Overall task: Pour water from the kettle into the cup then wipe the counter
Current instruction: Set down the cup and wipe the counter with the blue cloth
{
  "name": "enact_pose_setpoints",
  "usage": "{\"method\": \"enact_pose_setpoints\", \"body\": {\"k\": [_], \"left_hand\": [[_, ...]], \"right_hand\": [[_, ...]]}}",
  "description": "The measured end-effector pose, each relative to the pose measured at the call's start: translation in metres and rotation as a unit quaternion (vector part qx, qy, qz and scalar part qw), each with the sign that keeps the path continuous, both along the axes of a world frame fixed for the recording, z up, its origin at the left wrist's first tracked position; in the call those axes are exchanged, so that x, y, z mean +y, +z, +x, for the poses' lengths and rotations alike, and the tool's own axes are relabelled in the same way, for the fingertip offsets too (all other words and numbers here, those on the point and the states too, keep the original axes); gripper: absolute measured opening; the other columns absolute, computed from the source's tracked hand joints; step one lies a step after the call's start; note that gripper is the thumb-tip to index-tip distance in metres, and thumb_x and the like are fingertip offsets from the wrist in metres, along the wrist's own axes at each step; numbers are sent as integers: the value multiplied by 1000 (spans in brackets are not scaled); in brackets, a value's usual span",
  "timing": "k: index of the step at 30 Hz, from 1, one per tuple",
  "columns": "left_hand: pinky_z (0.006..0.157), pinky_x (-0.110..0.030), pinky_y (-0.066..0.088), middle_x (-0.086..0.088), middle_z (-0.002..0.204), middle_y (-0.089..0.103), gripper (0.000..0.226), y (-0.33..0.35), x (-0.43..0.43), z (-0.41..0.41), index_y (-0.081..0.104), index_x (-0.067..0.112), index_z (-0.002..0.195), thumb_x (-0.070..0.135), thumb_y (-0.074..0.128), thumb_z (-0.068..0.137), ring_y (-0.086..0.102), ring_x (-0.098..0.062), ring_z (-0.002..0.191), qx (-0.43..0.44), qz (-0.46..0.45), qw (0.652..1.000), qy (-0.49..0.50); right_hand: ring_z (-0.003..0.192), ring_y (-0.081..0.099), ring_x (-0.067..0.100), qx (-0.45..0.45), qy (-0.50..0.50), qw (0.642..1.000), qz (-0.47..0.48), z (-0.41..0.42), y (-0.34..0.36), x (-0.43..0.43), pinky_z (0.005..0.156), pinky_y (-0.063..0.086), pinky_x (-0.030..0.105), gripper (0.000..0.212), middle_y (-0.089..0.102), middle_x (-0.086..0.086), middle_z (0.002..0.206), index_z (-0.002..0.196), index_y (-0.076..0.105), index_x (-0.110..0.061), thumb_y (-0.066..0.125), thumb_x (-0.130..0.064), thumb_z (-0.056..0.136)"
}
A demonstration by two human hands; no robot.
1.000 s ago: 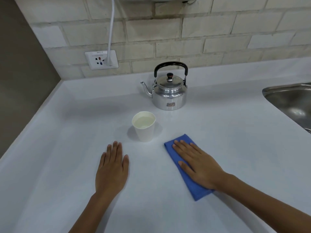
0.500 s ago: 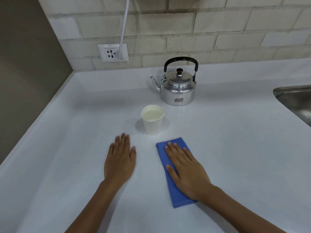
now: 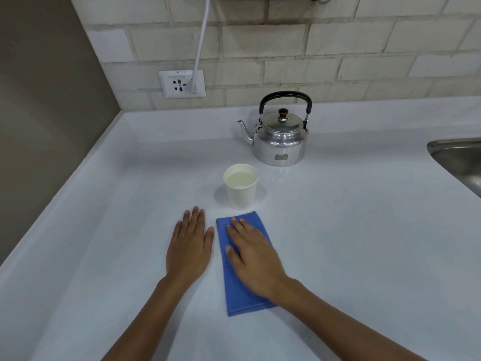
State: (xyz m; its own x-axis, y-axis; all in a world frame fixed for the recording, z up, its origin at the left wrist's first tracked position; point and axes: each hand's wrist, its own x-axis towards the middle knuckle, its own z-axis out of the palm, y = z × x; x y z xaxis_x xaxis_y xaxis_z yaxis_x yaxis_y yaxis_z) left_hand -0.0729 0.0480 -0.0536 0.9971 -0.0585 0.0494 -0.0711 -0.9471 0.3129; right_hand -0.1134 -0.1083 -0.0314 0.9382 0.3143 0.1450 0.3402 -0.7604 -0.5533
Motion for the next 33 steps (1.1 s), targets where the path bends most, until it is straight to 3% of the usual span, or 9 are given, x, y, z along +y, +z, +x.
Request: {"method": "enact_pose_setpoints", "body": {"k": [3,5,7,10,12,18,24,29,33], "left_hand": [[111,-24,-7,0,156,-1,53,11,0,-2,-1,16,143,35,19,97,-5,-13,142,18,-46,999,8],[110,-23,-9,-1,156,2,54,19,-7,-8,1,15,143,35,20,97,-3,-13,142,-31,-60,998,11],[109,-21,-12,-2,156,2,55,25,-27,-20,2,14,143,35,21,97,-4,-13,142,-77,-59,995,-23],[110,-24,-15,-4,155,-10,61,24,-74,-40,-7,12,142,40,19,96,-13,-15,141,-31,-80,995,-52],[109,-29,-17,-8,154,-15,64,17,-96,-47,-13,9,140,44,16,95,-16,-20,141,5,-41,998,-51],[109,-36,-20,-8,154,-15,66,7,-84,-49,-14,10,140,48,14,94,-16,-20,141,2,3,998,-58],[110,-22,-14,0,155,-3,66,1,-1,-33,-1,17,144,52,20,91,-18,-7,135,-50,-2,998,-47],[115,-32,-5,-3,156,3,59,8,25,29,4,16,144,43,23,95,-4,-19,143,-22,17,1000,5],[116,-35,-3,-4,156,8,55,7,-13,53,7,14,144,36,22,96,0,-22,143,-29,24,998,-48]], "right_hand": [[136,32,14,-45,-84,990,108,23,12,-42,107,14,12,47,38,0,148,140,35,-18,43,-18,94],[138,28,19,-65,-154,985,52,48,13,-74,111,16,21,49,33,4,150,141,31,-13,42,-14,94],[143,17,22,-16,-186,982,-28,75,8,-94,115,13,31,51,20,9,155,144,18,-7,34,-18,97],[145,2,22,42,-182,973,-135,100,-6,-96,119,4,35,54,4,11,158,145,3,-5,20,-29,99],[145,0,22,42,-179,968,-168,107,-12,-95,119,2,37,56,2,10,158,145,0,-5,14,-34,99],[145,0,20,35,-177,965,-189,108,-20,-99,119,1,36,59,1,9,158,145,0,-7,13,-40,97],[145,1,20,21,-182,963,-196,105,-20,-96,119,2,36,58,4,9,158,145,3,-6,15,-38,97],[145,1,20,21,-193,961,-199,105,-22,-93,120,3,37,58,4,9,158,145,3,-6,14,-38,97],[145,1,19,16,-191,961,-201,105,-21,-94,120,2,37,58,4,8,158,145,3,-6,14,-37,97]]}}
